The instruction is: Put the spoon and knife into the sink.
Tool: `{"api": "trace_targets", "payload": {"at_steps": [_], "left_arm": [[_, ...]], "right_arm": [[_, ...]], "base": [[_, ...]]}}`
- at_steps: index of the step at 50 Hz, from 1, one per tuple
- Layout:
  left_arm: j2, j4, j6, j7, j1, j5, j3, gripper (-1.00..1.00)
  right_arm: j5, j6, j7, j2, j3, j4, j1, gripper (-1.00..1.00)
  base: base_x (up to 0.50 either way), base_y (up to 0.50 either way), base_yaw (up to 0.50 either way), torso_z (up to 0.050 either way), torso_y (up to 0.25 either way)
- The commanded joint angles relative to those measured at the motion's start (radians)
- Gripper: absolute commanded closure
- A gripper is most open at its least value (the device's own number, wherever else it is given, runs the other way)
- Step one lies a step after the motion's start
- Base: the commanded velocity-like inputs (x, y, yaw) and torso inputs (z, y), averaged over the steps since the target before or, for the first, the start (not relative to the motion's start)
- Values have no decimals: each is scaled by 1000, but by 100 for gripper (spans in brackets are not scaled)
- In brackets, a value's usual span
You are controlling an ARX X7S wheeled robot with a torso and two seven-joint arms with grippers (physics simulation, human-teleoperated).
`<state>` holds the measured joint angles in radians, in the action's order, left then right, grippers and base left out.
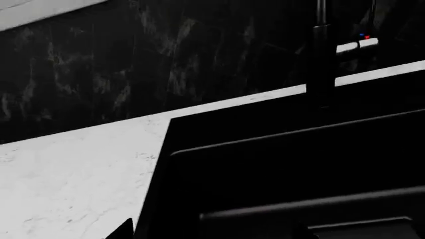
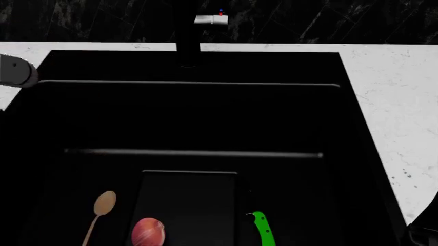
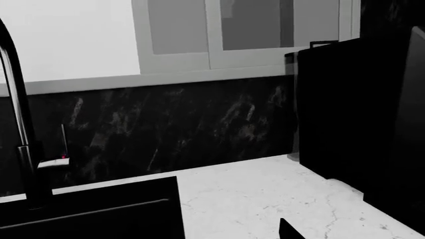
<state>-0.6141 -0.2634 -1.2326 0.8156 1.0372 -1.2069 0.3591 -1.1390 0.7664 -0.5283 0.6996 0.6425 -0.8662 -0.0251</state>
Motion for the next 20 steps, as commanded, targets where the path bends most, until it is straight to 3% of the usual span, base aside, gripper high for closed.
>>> {"api": "trace_targets", "payload": {"at_steps": [1, 13, 20], "left_arm": [[-86, -228, -50, 134, 48, -180, -156, -100], [-184, -355, 54, 121, -140, -146, -265, -100], [-229, -406, 152, 83, -320, -91, -366, -100]], "right_arm": [[-15, 3, -8, 14, 0, -4, 9, -100], [-28, 8, -21, 30, -4, 0, 20, -100], [-21, 4, -18, 27, -12, 1, 22, -100]], "base": [[0, 0, 0, 0, 0], [0, 0, 0, 0, 0], [0, 0, 0, 0, 0]]}}
